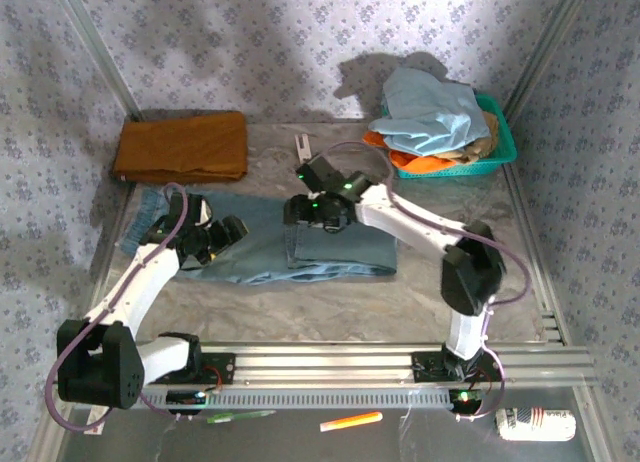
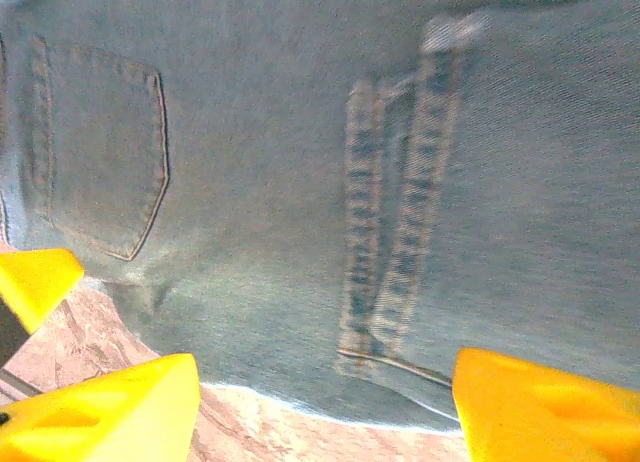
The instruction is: Fold and stack the trousers
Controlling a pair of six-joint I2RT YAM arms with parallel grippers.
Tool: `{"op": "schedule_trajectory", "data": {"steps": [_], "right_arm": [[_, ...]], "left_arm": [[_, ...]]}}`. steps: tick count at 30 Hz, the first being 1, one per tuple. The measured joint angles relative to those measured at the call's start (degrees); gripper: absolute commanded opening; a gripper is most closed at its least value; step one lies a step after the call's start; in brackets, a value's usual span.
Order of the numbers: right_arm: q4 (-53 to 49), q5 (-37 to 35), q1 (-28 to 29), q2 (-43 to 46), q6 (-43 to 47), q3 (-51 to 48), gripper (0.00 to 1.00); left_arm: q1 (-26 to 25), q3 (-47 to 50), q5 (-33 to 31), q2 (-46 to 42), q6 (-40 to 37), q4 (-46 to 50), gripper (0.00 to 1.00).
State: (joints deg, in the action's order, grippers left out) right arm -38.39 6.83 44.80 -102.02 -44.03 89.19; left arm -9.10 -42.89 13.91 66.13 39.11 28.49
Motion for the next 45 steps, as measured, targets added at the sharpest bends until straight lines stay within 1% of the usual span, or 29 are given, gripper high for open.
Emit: {"op": "schedule_trajectory", "data": {"steps": [2,5,8,10,12,15,17,19,21,23,25,27,29,30,31,34,38,41,45], "right_arm": [[-0.1,-0.9,-3.2,4.2,1.0,-3.3,0.67],[-0.7,-2.4,-10.3,10.2,3.1,-9.8,0.66],[-1.0,-2.6,-18.0,13.4,6.4,-16.6,0.67],[-1.1,-2.3,-21.9,14.3,8.6,-20.4,0.67],[-0.9,0.0,-27.1,14.4,11.8,-24.8,0.68],[-0.8,3.1,-32.0,13.2,15.4,-27.9,0.69],[0.0,5.2,-33.7,11.5,17.3,-28.5,0.69],[1.4,8.0,-34.2,9.5,18.8,-29.1,0.68],[3.1,10.6,-34.3,6.9,19.9,-29.6,0.65],[4.9,12.6,-34.1,4.5,20.5,-30.2,0.59],[6.4,14.2,-34.0,2.8,20.9,-30.8,0.51],[7.0,14.2,-33.9,2.3,21.2,-31.3,0.29],[8.7,15.5,-33.4,2.2,21.0,-31.7,0.13],[9.4,16.0,-32.9,2.2,20.6,-32.1,0.01],[10.0,16.5,-32.5,2.3,20.4,-32.5,0.0],[11.1,17.0,-32.5,3.4,18.9,-33.6,0.0],[10.2,14.5,-33.8,8.1,16.9,-35.5,0.0],[6.9,9.2,-35.7,12.7,16.2,-35.7,0.0],[-0.5,-0.6,-40.9,16.7,15.8,-34.1,0.0]], "left_arm": [[-1.6,-0.2,-0.5,0.7,0.4,-0.2,0.76],[-6.3,-1.2,-1.1,3.3,0.6,-0.5,0.69],[-11.0,-3.9,-1.9,7.0,1.0,-0.7,0.68],[-13.7,-6.3,-2.3,10.0,1.0,-1.6,0.67],[-15.8,-9.1,-2.8,12.9,1.0,-1.7,0.67],[-17.0,-11.7,-2.8,16.2,1.0,-2.8,0.67],[-17.0,-12.2,-2.8,17.0,1.0,-3.0,0.68],[-17.0,-12.5,-3.0,17.2,1.0,-2.7,0.69],[-16.7,-12.6,-3.2,17.2,1.0,-2.6,0.69],[-16.3,-12.7,-3.2,17.2,1.0,-2.4,0.69],[-15.4,-12.7,-3.2,17.1,1.0,-1.9,0.69],[-14.2,-12.7,-3.3,16.6,1.0,-1.3,0.7],[-13.2,-12.7,-3.3,15.8,0.9,-1.0,0.7],[-12.6,-12.7,-3.3,15.2,0.9,-0.9,0.7],[-12.2,-12.7,-3.3,14.7,0.9,-0.8,0.7],[-10.8,-12.7,-3.3,13.0,0.7,-0.1,0.7],[-9.0,-12.7,-3.5,11.1,0.3,0.4,0.71],[-7.4,-12.1,-4.3,9.1,0.3,0.9,0.71],[-5.4,-11.0,-5.5,7.0,0.3,1.9,0.71]]}}
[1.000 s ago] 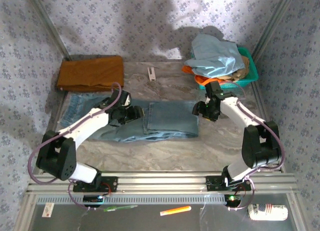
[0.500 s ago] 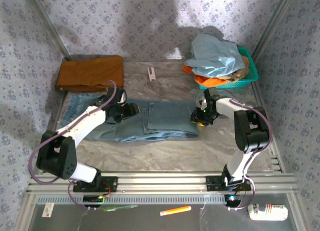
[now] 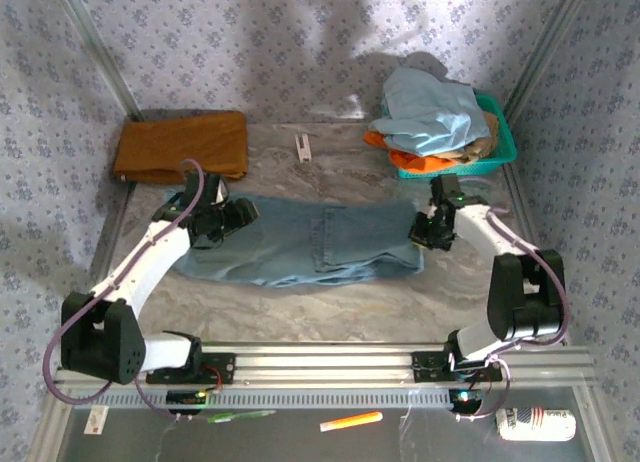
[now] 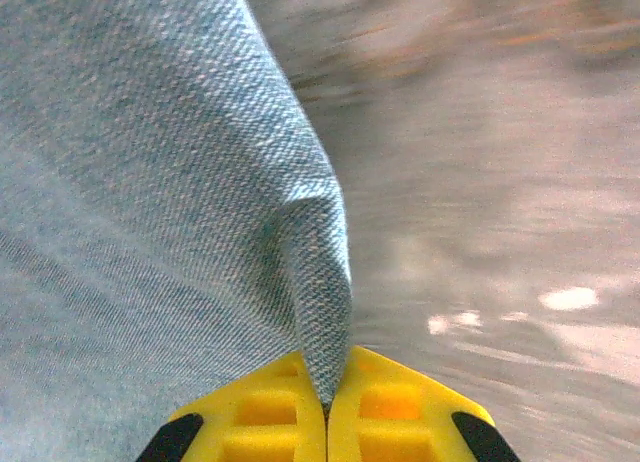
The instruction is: Fold and stack the trousers
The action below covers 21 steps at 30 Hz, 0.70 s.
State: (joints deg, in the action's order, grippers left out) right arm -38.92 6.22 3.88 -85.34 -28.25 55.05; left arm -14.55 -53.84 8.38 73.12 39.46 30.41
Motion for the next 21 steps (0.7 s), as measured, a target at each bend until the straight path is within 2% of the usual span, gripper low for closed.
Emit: {"op": "schedule_trajectory", "data": {"steps": [6,11,14,16,21], "right_arm": [[-10.0,-11.9,-10.1,-0.7,1.0,10.0,0.0],[-14.7,-18.9,-13.8,-0.7,2.9,19.3,0.0],[-16.7,-20.3,-13.1,-0.7,3.9,22.8,0.0],[-18.1,-20.3,-10.6,-0.7,4.7,24.8,0.0],[-20.1,-17.0,-0.2,0.7,5.2,27.2,0.0]], "left_arm": [[0.8,0.9,-2.5,-2.4,0.0,2.3,0.71],[1.0,3.7,-5.2,-4.1,0.2,2.7,0.72],[1.1,5.0,-6.4,-3.6,0.3,2.9,0.71],[1.3,5.3,-7.2,-2.5,0.6,2.7,0.68],[1.7,6.9,-10.1,0.3,1.0,1.5,0.58]]}}
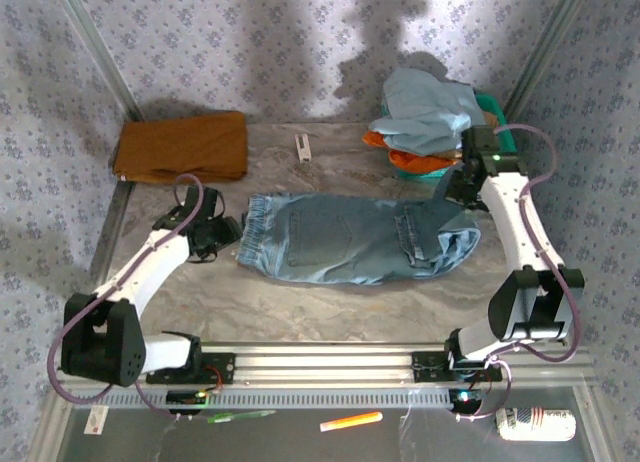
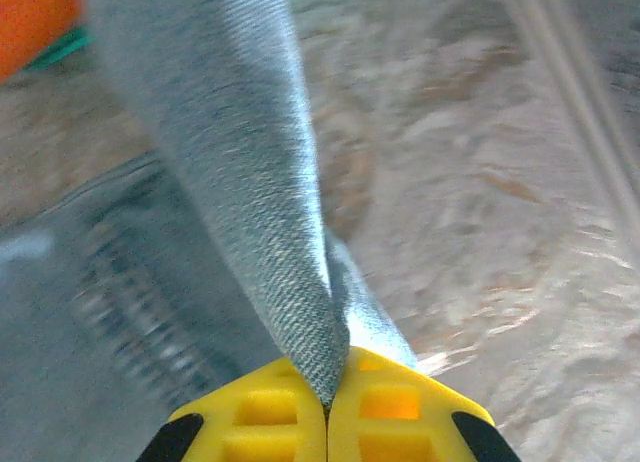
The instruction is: Fold and stack the trousers
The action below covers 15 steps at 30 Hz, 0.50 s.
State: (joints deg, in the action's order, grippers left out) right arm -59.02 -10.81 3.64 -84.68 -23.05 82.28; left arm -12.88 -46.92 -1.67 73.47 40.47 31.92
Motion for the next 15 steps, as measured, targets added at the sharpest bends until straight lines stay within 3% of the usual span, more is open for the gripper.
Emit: {"op": "schedule_trajectory", "data": {"steps": [5,9,15], "right_arm": [[-2.3,2.9,12.5,0.2,-1.0,5.6,0.0],[-2.5,5.0,21.4,-0.9,-4.7,9.2,0.0],[0.3,7.0,34.3,-9.3,-11.1,16.0,0.0]], "left_arm": [[0.3,1.5,-1.4,4.8,0.3,-2.1,0.44],[0.3,1.7,-0.6,8.7,0.5,-4.7,0.41],[-0.7,1.6,0.4,13.2,-0.2,-7.6,0.34]]}}
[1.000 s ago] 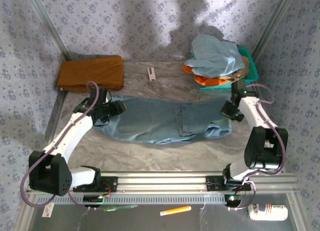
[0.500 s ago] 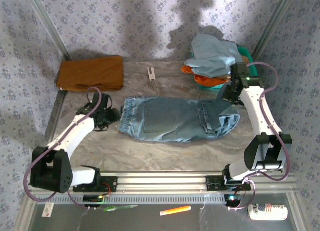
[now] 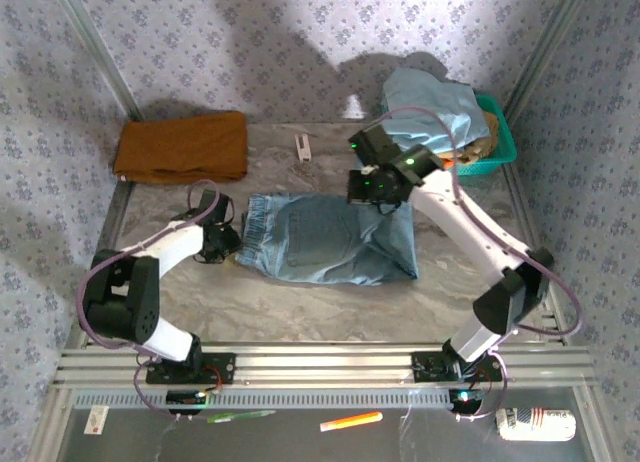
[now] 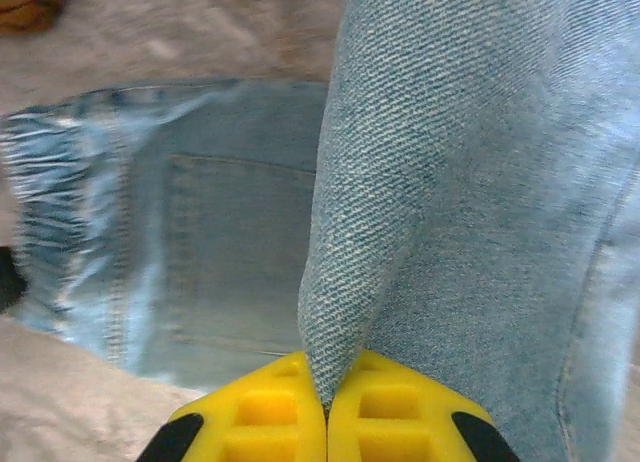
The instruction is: Fold and stack the trousers
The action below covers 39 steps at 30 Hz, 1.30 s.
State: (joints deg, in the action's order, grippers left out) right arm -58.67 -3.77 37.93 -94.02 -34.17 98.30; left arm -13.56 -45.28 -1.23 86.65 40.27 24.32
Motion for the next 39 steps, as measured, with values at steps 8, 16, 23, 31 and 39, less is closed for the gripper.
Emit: {"op": "schedule_trajectory", "data": {"steps": [8,16,23,31,39], "right_arm": [[1.8,0.8,8.2,-14.9,-6.5,12.0,0.0],[1.9,2.1,15.2,-29.7,-9.5,26.9,0.0],[3.0,8.6,17.0,-42.0,-12.7,35.9,0.61],[5.2,11.5,16.5,-34.9,-13.4,31.3,0.67],[10.3,6.1,9.4,-7.4,-12.0,10.6,0.27]], "left_arm": [[-0.9,-0.3,0.7,2.0,-0.6,-1.8,0.32],[-0.9,-0.3,1.0,2.1,-1.3,-2.2,0.32],[-0.4,-0.3,2.3,2.2,-1.0,-2.9,0.62],[8.1,3.1,3.5,-10.6,2.0,1.7,0.69],[5.7,-4.5,3.1,-20.0,1.0,11.3,0.65]]}}
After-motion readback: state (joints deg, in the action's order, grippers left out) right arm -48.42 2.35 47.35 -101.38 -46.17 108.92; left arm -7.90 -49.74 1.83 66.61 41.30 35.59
